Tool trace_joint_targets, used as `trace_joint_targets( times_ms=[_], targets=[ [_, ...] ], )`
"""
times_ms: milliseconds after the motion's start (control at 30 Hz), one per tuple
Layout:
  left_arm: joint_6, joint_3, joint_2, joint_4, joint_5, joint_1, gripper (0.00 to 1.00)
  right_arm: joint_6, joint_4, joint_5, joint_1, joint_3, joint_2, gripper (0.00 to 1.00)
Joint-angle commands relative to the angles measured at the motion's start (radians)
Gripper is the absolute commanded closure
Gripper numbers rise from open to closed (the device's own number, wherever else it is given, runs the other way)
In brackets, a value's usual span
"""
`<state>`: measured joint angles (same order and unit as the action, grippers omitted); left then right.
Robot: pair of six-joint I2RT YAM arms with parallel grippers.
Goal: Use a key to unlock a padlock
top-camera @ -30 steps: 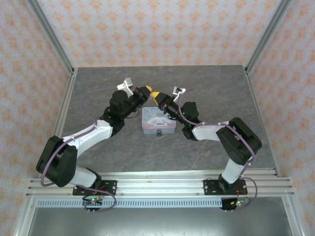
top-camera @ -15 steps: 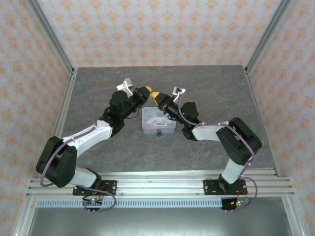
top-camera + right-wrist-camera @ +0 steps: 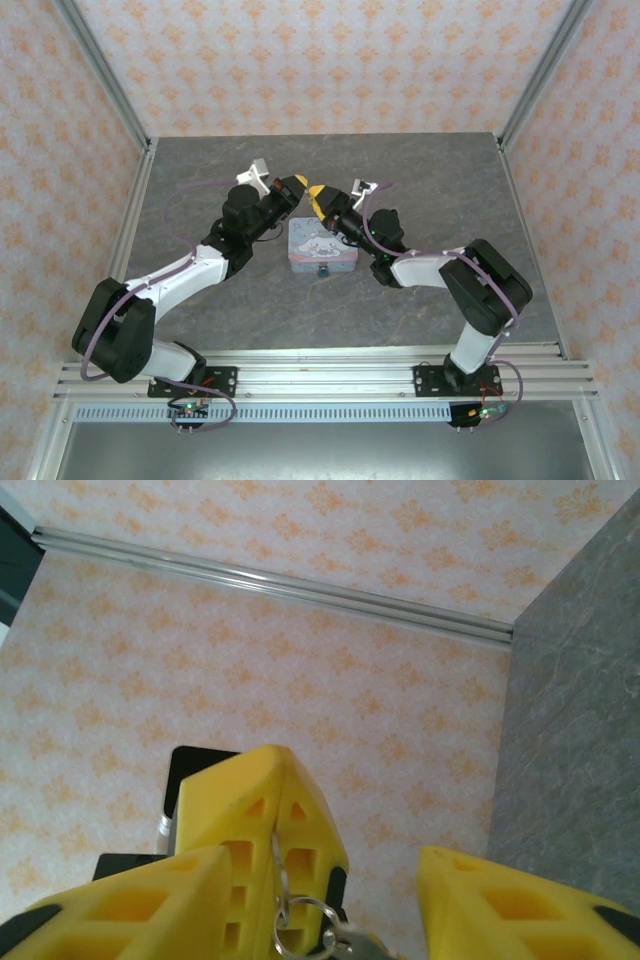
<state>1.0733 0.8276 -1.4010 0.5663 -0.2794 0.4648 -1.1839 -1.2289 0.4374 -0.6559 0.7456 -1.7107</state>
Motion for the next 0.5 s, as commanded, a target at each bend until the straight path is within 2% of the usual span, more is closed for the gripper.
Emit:
trace_joint_targets(
  times_ms=[0,233,467],
  targets=[
    [-0.007,0.0,0.032,0.035,0.019,0.005,1.0,0.039,0.01,-0.012,-0.003,-0.018,0.049,0.44],
    [-0.012,0.0,0.04,0.024,0.019,0.005,1.0,0.176,0.227,-0.084,-0.005,-0.045,0.185,0.4],
    [-0.015,0.004,0.037,0.018,0.019,0.005,1.0,0.372,0.505,-0.046,-0.007,0.008,0.316,0.43]
  ],
)
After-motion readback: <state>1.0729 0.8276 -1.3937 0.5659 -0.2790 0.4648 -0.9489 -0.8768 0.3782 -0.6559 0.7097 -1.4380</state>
